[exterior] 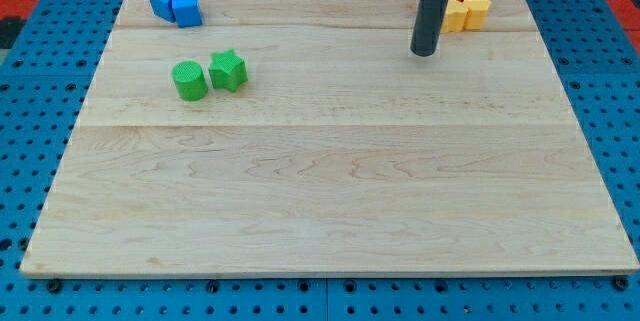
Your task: Push the green circle into the green star
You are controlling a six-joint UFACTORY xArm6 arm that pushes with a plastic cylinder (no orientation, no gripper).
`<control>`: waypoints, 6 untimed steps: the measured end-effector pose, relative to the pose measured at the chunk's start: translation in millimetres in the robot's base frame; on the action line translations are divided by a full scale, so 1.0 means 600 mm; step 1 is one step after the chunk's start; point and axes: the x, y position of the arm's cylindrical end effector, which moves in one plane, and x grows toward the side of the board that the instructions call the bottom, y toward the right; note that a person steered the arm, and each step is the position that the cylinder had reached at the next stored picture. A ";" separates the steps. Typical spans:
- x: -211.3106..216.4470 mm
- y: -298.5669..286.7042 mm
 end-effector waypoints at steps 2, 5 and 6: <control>0.010 -0.005; 0.157 -0.174; 0.187 -0.393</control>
